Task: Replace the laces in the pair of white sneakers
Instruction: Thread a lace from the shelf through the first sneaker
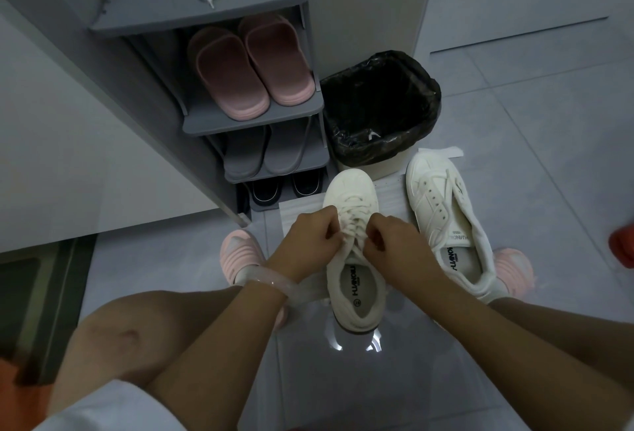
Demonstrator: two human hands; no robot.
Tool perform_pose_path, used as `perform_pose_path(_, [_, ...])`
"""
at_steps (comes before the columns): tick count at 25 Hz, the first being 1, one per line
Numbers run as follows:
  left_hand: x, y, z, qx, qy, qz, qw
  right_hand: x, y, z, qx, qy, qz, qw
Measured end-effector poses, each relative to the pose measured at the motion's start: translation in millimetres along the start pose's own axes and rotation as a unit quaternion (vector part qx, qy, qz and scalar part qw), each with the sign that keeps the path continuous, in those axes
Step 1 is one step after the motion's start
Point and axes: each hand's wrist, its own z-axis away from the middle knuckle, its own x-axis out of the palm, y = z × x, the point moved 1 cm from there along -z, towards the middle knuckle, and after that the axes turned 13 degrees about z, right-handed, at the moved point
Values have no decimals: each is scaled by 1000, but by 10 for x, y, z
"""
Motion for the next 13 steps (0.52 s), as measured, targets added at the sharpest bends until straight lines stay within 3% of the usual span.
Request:
perform_pose_path(4, [122,61,51,30,70,-90,993,-34,-1,11,-12,32,19,999])
perform_pose_path(8, [155,63,49,40,94,-113,988,-47,16,-2,-31,14,48,998])
perform_pose_path(11, [96,18,15,6,90,13,996,-111,134,-84,37,2,-99,994])
perform_pose_path(13, [62,-37,-9,-33,94,132,986,-92,145,-123,51,-7,-130,990])
